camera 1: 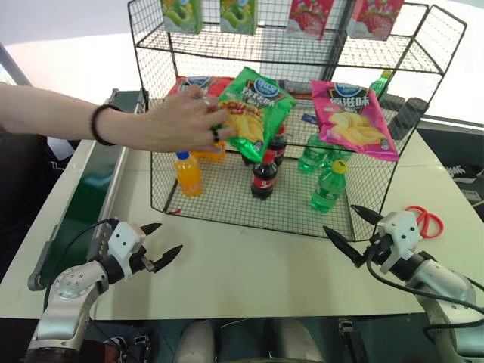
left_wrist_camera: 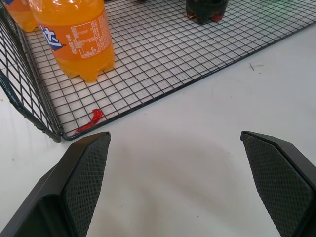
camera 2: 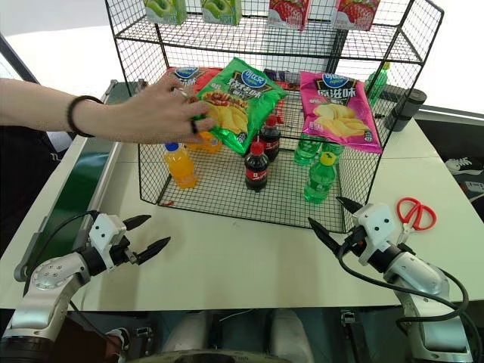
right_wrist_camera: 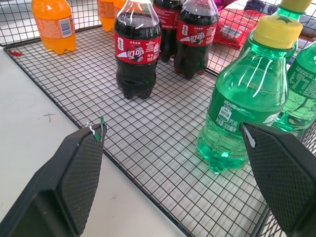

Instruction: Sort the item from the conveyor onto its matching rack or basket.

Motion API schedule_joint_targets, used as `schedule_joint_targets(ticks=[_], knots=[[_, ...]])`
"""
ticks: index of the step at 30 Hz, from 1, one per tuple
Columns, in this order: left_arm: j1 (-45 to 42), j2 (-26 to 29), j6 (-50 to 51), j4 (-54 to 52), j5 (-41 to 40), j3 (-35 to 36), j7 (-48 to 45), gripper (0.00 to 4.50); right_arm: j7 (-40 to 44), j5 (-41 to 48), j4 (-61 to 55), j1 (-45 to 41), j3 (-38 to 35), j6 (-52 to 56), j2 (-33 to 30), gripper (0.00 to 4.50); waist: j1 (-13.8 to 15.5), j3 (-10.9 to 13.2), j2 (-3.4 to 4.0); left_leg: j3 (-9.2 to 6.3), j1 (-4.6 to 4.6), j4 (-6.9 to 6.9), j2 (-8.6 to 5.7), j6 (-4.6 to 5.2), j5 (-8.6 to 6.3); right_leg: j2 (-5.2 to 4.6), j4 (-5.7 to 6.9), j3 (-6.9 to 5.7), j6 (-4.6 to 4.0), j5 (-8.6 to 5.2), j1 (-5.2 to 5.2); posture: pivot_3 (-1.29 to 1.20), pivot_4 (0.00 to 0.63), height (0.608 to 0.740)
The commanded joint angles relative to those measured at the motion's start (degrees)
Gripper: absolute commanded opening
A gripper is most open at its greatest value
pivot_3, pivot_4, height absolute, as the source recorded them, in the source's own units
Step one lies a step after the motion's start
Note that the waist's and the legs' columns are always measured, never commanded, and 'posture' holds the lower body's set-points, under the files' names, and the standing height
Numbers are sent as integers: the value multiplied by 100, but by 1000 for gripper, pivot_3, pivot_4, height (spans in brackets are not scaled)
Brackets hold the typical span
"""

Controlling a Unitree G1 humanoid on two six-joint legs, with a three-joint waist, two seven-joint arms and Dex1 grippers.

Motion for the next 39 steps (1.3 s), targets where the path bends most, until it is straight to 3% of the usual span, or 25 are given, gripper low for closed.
schedule_joint_targets(ticks=[1, 39], knots=[[3, 6, -54, -279, -53, 64, 0, 4500, -8, 29, -133, 3, -122, -70, -32, 4472, -1, 0, 0, 0, 0, 0, 0, 0, 0, 0, 0, 0, 0, 0, 0, 0, 150, 740], [-187, -80, -15, -174, 73, 12, 119, 4500, -100, -98, -97, -90, -43, -90, 21, 4472, -1, 0, 0, 0, 0, 0, 0, 0, 0, 0, 0, 0, -1, 0, 0, 0, 150, 740]])
